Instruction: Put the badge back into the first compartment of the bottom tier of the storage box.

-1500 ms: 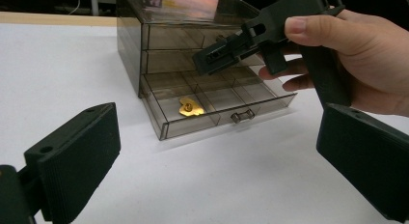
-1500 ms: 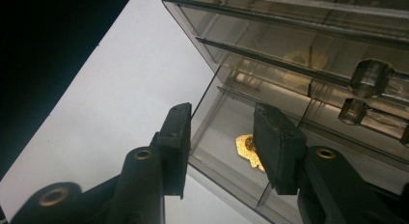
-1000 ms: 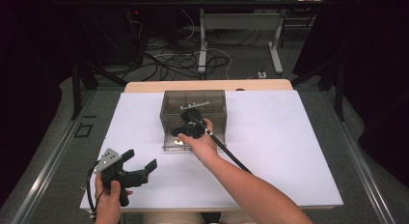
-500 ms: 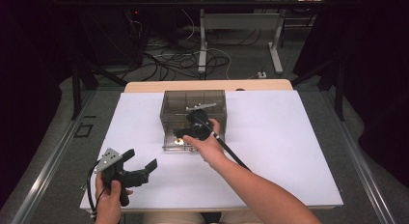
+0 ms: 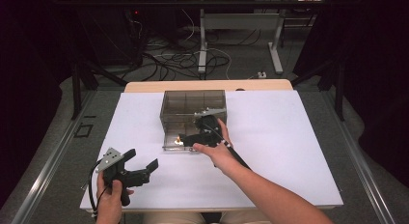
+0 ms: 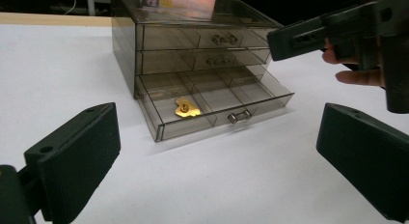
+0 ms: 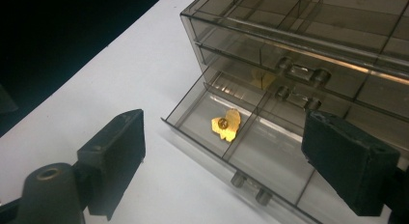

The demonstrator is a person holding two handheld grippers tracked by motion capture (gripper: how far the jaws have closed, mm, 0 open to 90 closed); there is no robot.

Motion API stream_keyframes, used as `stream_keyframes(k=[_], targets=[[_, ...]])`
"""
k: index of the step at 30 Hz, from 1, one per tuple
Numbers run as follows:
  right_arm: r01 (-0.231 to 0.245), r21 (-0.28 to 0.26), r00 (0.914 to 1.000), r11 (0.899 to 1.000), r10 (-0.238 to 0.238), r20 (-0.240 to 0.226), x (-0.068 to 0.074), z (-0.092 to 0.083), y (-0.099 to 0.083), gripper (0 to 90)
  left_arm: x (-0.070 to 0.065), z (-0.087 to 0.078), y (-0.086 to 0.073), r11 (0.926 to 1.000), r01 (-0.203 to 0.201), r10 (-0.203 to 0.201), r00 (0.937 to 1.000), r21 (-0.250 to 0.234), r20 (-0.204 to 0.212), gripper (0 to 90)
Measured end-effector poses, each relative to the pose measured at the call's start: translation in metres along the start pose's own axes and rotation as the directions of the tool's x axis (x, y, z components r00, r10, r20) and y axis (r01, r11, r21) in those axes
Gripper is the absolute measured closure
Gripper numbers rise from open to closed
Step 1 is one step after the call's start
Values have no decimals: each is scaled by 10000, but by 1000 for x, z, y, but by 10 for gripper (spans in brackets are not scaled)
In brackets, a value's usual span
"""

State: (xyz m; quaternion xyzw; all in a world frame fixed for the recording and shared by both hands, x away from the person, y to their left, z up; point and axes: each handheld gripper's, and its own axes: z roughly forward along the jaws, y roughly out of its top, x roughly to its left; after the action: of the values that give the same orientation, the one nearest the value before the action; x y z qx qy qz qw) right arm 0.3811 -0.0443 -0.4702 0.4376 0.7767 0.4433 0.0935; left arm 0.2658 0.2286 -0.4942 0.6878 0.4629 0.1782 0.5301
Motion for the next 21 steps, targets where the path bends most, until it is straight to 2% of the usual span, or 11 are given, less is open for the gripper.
stream_keyframes(k=[6,13,21], targets=[[25,-154,10000,9999,-24,41,-4,-16,-8,113,0,0,0,10000,10,-10,10000,2,-7,19],[-482,-550,9988,9973,483,12,-9,-35,-15,24,-1,0,0,10000,14,-14,10000,13,-10,19],[-326,-1024,9993,9942,344,153,-19,-57,-28,0,-1,1,0,10000,-2,2,10000,7,-31,19]])
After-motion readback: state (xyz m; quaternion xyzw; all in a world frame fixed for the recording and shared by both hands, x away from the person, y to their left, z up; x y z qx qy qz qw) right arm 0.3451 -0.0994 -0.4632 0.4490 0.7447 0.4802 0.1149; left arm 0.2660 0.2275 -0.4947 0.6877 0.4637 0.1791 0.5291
